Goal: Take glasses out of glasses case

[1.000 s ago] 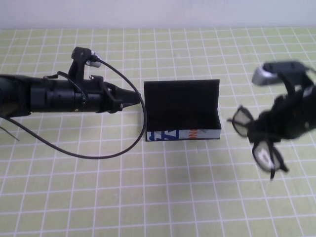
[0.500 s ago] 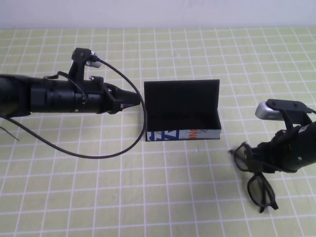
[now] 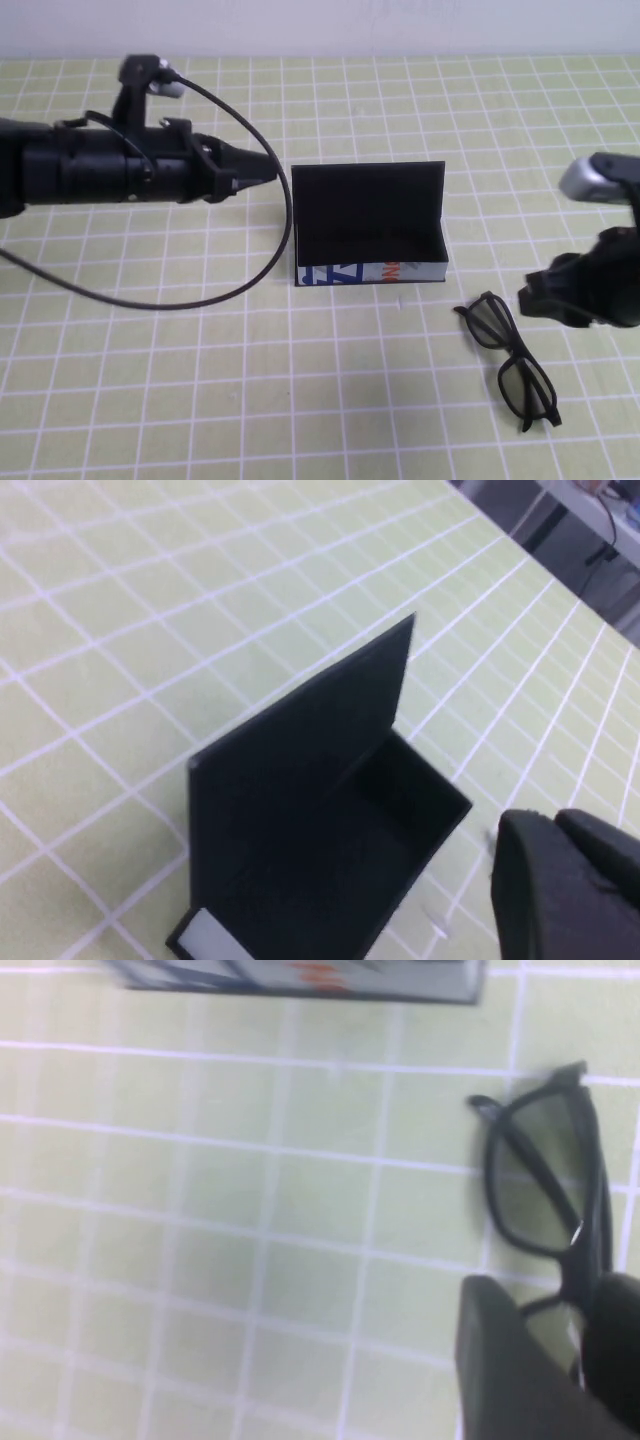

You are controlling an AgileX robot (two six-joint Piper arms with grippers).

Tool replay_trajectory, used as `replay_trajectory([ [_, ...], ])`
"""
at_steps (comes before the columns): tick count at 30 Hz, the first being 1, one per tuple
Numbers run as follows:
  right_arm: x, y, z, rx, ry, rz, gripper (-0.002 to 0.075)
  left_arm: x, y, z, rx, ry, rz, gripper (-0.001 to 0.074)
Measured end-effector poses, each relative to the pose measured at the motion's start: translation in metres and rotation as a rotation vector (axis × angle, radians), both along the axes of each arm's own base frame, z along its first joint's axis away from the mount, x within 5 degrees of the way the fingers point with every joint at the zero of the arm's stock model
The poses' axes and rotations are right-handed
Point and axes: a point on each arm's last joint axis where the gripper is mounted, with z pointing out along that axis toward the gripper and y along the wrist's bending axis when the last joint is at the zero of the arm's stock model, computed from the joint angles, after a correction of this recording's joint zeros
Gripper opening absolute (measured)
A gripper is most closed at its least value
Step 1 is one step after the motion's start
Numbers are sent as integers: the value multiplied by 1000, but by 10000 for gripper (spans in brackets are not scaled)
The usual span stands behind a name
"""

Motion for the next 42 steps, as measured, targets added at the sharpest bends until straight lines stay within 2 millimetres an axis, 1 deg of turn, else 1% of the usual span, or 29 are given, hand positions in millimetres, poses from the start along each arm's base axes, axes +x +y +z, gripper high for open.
replay_trajectory([
  [3, -33, -7, 31, 16, -91, 36, 119, -23, 7, 19, 22, -52, 49, -4],
  [6, -72, -18, 54, 17, -194, 65, 57, -53, 18, 36, 39, -125, 158, -4],
  [8, -99, -25, 65, 30, -268, 69, 17, -77, 26, 49, 30, -189, 232, -4],
  [11, -143, -36, 76, 63, -398, 74, -6, -117, 39, 56, 43, -278, 311, -4],
  [13, -171, -43, 78, 82, -486, 77, -11, -145, 47, 58, 56, -330, 359, -4],
  [16, -203, -51, 74, 114, -586, 73, -14, -183, 59, 53, 68, -389, 432, -4],
  [17, -210, -53, 73, 124, -609, 69, -15, -196, 63, 54, 68, -422, 462, -4],
  [19, -225, -57, 67, 146, -662, 58, -15, -221, 72, 49, 69, -474, 529, -4],
  [20, -229, -58, 63, 156, -685, 50, -15, -231, 76, 46, 67, -496, 555, -4],
  [22, -233, -60, 56, 173, -725, 27, -16, -254, 84, 38, 55, -558, 616, -4],
  [24, -230, -62, 49, 187, -762, -5, -16, -272, 91, 27, 40, -603, 661, -4],
  [26, -223, -63, 42, 200, -803, -52, -16, -288, 96, 16, 6, -647, 704, -4],
  [28, -213, -66, 33, 215, -864, -123, -15, -298, 100, 1, -34, -652, 738, -4],
  [31, -196, -71, 17, 204, -962, -229, -16, -302, 102, -21, -68, -618, 766, -4],
  [34, -182, -79, 4, 194, -1055, -351, -16, -300, 102, -44, -51, -557, 771, -4],
  [35, -179, -81, -1, 193, -1066, -386, -16, -299, 103, -48, -45, -544, 775, -4],
  [38, -173, -84, -12, 199, -1056, -444, -16, -299, 103, -51, -42, -532, 785, -4],
  [42, -172, -85, -19, 195, -1038, -459, -16, -299, 104, -51, -46, -528, 789, -4],
])
